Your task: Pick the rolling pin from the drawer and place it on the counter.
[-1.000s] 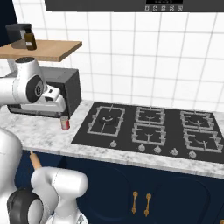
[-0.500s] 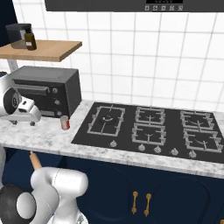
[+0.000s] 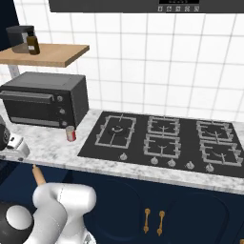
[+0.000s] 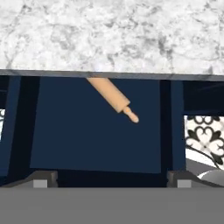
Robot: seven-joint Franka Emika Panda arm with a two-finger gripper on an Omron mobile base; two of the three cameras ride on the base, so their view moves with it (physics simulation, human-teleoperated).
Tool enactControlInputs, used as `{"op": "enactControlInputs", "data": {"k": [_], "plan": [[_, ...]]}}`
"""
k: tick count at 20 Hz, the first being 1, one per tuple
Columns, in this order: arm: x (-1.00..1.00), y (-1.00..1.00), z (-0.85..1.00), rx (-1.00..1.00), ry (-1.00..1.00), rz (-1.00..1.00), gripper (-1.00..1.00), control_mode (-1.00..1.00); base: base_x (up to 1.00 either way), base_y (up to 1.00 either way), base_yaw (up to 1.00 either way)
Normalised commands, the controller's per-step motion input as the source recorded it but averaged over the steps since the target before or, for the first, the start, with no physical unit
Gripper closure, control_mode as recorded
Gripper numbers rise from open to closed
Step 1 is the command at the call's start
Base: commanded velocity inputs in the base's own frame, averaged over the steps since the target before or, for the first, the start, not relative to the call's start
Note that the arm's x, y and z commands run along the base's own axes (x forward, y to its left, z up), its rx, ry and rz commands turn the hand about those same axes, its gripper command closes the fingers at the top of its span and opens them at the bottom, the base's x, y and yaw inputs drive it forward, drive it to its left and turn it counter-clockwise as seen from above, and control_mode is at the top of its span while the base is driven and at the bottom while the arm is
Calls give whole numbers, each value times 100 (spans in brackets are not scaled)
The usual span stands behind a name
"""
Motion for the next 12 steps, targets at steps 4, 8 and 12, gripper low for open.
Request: {"op": "enactControlInputs", "data": {"k": [4,8,12], "plan": [[-42,35,-82,5,5,0,-100,-100,0,0,0],[-6,10,-65,1,0,0,-100,-100,0,0,0],[5,6,-44,0,0,0,-100,-100,0,0,0]]}}
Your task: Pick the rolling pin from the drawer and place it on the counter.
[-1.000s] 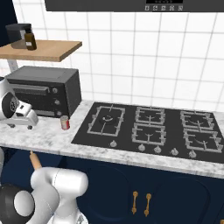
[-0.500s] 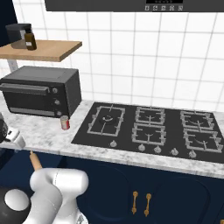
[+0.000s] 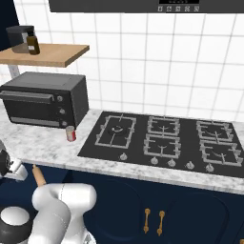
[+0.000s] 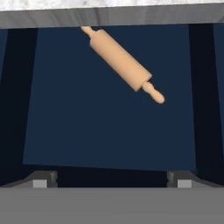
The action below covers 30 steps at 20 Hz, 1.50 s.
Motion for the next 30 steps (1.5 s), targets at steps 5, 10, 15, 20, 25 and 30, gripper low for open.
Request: {"op": "enactControlInputs", "data": {"k": [5,10,15,20,25,30], "plan": [[9,14,-50,0,0,0,-100,-100,0,0,0],[0,35,-73,-1,0,0,-100,-100,0,0,0],[0,8,-31,0,0,0,-100,-100,0,0,0],[-26,10,-25,0,2,0,-100,-100,0,0,0],[-61,7,-19,0,4,0,-100,-100,0,0,0],[-76,11,-19,0,5,0,-100,-100,0,0,0]]}}
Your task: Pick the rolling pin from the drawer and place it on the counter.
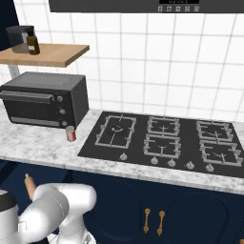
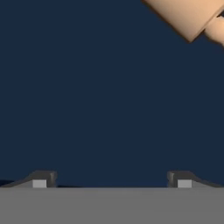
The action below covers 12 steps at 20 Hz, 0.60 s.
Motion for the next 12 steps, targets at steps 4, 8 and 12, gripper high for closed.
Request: {"op": "enactControlInputs", "data": {"k": [4,8,12], "plan": [[-47,4,-6,0,2,0,-100,-100,0,0,0],[9,-1,3,0,0,0,-100,-100,0,0,0],[66,-20,32,2,0,0,-100,-100,0,0,0]]}}
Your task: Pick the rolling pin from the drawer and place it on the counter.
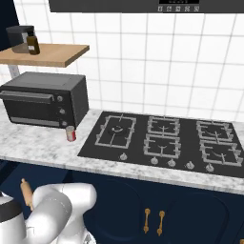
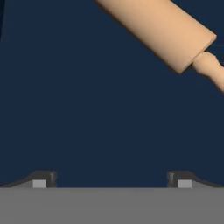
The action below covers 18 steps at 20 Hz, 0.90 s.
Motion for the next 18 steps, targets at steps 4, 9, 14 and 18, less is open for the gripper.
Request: {"op": "enactControlInputs", "data": {"k": [4,9,14,18], "plan": [[93,-20,52,5,0,3,-100,-100,0,0,0],[40,0,14,-1,-6,20,-100,-100,0,0,0],[8,0,0,-3,-6,37,-100,-100,0,0,0],[19,-5,0,-2,-1,28,-100,-100,0,0,0]]}}
